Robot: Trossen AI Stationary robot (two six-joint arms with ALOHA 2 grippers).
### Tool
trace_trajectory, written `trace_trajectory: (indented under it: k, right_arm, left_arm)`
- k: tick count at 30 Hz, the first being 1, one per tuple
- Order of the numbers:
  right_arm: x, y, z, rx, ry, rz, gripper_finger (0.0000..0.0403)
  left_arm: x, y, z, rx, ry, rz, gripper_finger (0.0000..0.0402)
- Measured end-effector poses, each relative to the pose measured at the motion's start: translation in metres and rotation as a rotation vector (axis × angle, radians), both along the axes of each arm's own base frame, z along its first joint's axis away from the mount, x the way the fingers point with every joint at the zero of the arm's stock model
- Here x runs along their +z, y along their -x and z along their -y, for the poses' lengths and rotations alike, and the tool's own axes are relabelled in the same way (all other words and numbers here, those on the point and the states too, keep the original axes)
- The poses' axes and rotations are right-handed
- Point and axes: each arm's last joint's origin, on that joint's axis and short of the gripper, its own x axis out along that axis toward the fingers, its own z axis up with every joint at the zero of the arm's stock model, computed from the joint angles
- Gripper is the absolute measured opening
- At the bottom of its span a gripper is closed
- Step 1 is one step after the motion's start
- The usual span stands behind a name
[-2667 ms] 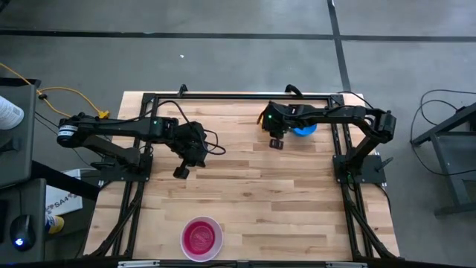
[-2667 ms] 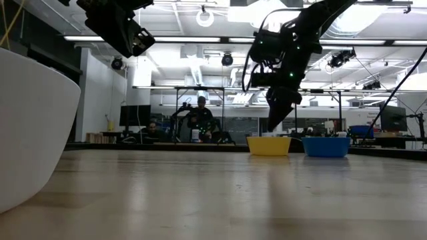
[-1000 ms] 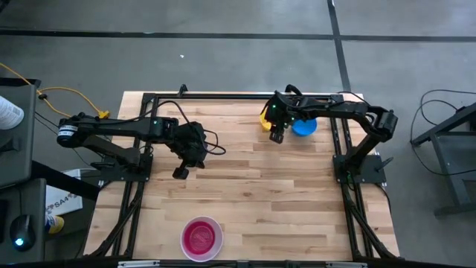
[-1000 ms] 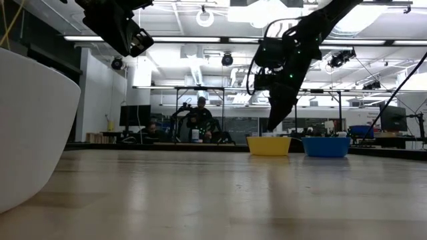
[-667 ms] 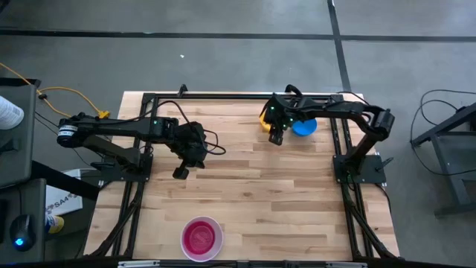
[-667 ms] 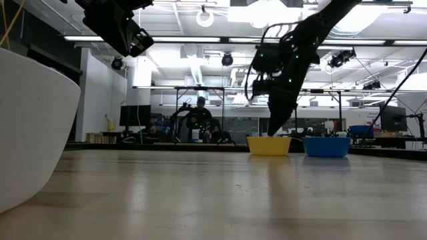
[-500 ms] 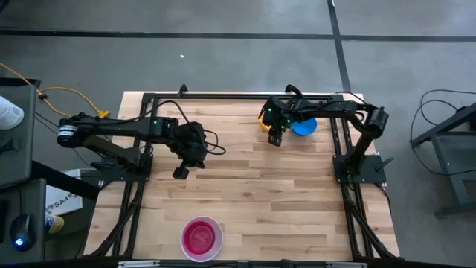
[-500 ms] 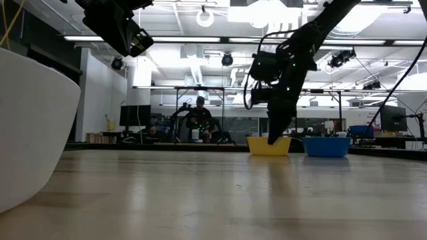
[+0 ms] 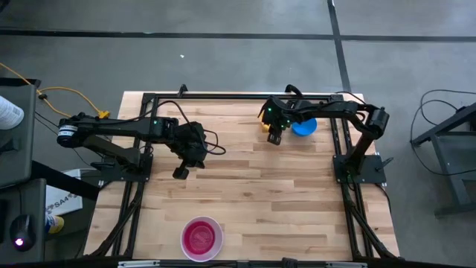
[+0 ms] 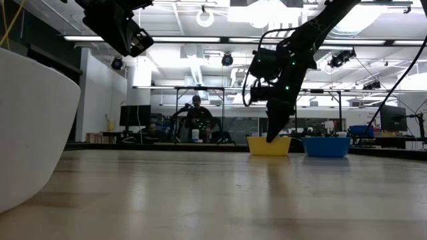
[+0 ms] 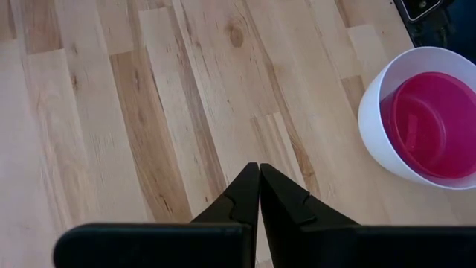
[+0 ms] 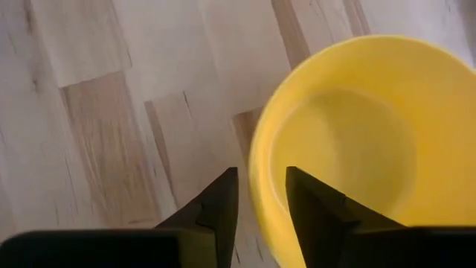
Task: Nest bowls inside each other
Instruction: Stack the yellow bowl on top of the red bowl
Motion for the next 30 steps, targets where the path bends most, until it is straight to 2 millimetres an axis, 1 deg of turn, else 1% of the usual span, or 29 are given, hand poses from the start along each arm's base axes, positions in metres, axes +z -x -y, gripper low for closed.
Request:
trace_trajectory:
  k: [14,21,26,30]
  right_arm:
    - [0.0,-0.0002,-0.0008,-0.002,-0.025,0.01,0.0061]
    - [0.0003,-0.0002,-0.0008,-0.002,-0.023,0.012,0.0011]
    - [0.0006,-0.0001,-0.0008,0.002,-0.02,0.011,0.0006]
    - [0.0004,0.0,-0.0019,0.043,-0.017,0.005,0.0005]
  left_arm:
    - [0.0,0.0,-0.0001,0.0,0.0,0.0,0.0012]
    - [0.0,0.0,0.0,0.0,0.0,0.0,0.0012]
    - [0.0,0.0,0.0,0.013,0.009,-0.005,0.0012]
    - [-0.0005,0.0007,-0.0001,0.038,0.027,-0.022,0.0012]
